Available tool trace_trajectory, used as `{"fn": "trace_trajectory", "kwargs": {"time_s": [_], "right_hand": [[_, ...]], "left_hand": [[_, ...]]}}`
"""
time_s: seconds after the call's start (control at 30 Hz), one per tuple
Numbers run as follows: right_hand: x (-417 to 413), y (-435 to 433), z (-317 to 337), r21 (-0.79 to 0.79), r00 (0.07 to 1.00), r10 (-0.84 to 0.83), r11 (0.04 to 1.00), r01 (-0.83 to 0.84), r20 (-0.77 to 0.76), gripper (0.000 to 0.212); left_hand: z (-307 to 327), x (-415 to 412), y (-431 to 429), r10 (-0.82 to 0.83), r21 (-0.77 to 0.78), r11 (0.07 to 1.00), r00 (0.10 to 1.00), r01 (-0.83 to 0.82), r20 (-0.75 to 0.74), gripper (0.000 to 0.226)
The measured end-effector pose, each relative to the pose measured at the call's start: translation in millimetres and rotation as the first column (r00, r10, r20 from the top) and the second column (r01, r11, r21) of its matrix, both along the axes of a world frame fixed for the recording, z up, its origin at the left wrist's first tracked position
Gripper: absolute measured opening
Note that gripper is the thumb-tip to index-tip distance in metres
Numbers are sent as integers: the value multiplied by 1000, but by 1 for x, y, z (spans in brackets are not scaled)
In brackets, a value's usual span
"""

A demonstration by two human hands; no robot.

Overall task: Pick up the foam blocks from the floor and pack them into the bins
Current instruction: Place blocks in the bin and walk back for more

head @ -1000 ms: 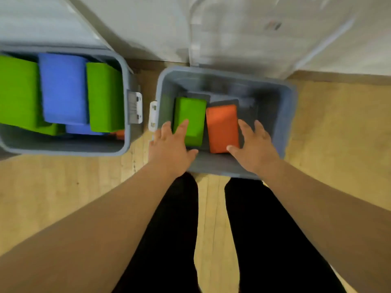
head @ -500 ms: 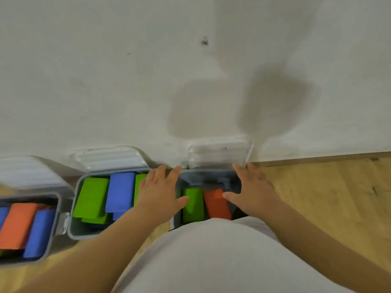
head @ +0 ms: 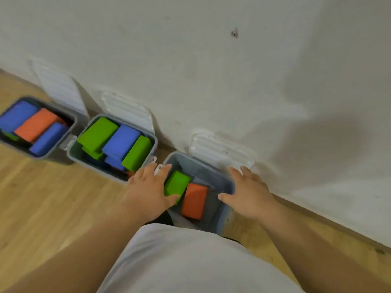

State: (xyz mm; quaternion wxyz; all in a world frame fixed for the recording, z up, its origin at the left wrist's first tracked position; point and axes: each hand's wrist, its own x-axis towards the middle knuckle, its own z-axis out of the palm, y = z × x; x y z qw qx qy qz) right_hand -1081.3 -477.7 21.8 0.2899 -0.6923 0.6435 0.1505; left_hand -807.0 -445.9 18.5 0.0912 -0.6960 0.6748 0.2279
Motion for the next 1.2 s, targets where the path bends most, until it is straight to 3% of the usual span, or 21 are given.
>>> {"fn": "trace_trajectory", "kwargs": {"time_s": [0.13,0.27,0.43,0.53,0.83,1.03,1.2], "right_hand": [[-6,8,-5,90,970,243,966,-243,16,98],[34,27,-5,108,862,505,856,-505,29,95],[102,77,-2,84,680,732,677,-732,28,91],[147,123,-1,87,525,851,522,-849,16,90],[282,383,-7,116,-38,997,-46,-992,73,89],[336,573,5,57,-243,968,-247,-967,68,91],[372,681,24,44,-399,915,-402,-915,52,91]], "left_hand": [[6,-18,78,282,31,959,959,-281,-29,91],[13,-13,168,560,111,823,829,-557,12,89],[18,-7,285,830,100,552,557,-828,35,91],[24,-10,360,928,78,367,371,-927,40,92],[27,-37,625,993,65,-91,-86,-994,83,94],[22,-28,788,967,46,-243,-238,-969,94,93],[25,-27,872,915,47,-403,-402,-914,34,93]]}}
